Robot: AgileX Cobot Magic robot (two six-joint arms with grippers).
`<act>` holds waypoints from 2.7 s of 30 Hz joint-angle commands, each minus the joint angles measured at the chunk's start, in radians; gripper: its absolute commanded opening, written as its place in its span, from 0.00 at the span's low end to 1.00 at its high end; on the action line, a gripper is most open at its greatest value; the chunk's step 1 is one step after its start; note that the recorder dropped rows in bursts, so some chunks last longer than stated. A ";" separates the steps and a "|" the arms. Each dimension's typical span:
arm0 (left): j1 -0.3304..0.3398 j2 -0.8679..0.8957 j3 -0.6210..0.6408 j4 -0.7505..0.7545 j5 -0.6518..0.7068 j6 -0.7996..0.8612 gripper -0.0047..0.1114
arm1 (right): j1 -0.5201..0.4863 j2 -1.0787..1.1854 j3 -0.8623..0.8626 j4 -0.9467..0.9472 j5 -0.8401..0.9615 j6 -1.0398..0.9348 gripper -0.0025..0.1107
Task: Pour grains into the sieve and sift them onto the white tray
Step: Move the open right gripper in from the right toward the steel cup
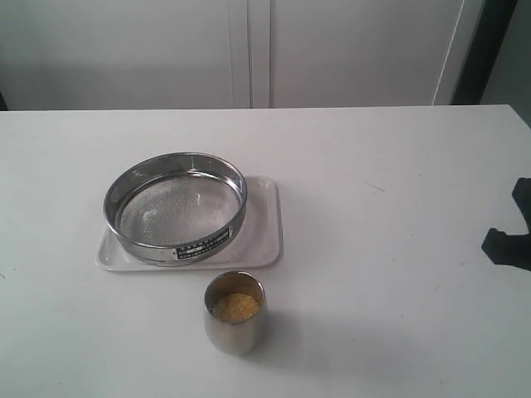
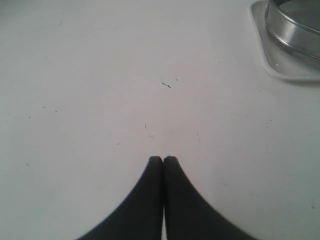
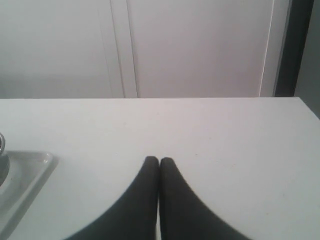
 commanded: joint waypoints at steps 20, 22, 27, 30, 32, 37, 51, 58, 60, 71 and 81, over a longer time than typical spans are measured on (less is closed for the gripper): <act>0.000 -0.003 0.010 -0.004 0.009 -0.009 0.04 | -0.001 0.256 0.060 -0.297 -0.343 0.042 0.02; 0.000 -0.003 0.010 -0.004 0.009 -0.009 0.04 | -0.001 0.296 0.060 -0.353 -0.380 0.048 0.02; 0.000 -0.003 0.010 -0.004 0.009 -0.009 0.04 | -0.001 0.425 0.060 -0.464 -0.495 0.049 0.02; 0.000 -0.003 0.010 -0.004 0.009 -0.009 0.04 | -0.001 0.492 0.058 -0.528 -0.573 0.011 0.02; 0.000 -0.003 0.010 -0.004 0.009 -0.009 0.04 | -0.001 0.528 0.054 -0.567 -0.600 0.007 0.02; 0.000 -0.003 0.010 -0.004 0.009 -0.009 0.04 | 0.001 0.609 0.019 -0.698 -0.636 0.007 0.03; 0.000 -0.003 0.010 -0.004 0.009 -0.009 0.04 | 0.001 0.793 -0.062 -0.816 -0.636 -0.007 0.58; 0.000 -0.003 0.010 -0.004 0.009 -0.009 0.04 | 0.006 0.847 -0.088 -0.822 -0.636 -0.042 0.75; 0.000 -0.003 0.010 -0.004 0.009 -0.009 0.04 | 0.026 0.856 -0.099 -0.822 -0.636 -0.090 0.75; 0.000 -0.003 0.010 -0.004 0.009 -0.009 0.04 | 0.131 0.907 -0.191 -0.815 -0.636 -0.195 0.78; 0.000 -0.003 0.010 -0.004 0.009 -0.009 0.04 | 0.140 0.986 -0.247 -0.814 -0.636 -0.200 0.78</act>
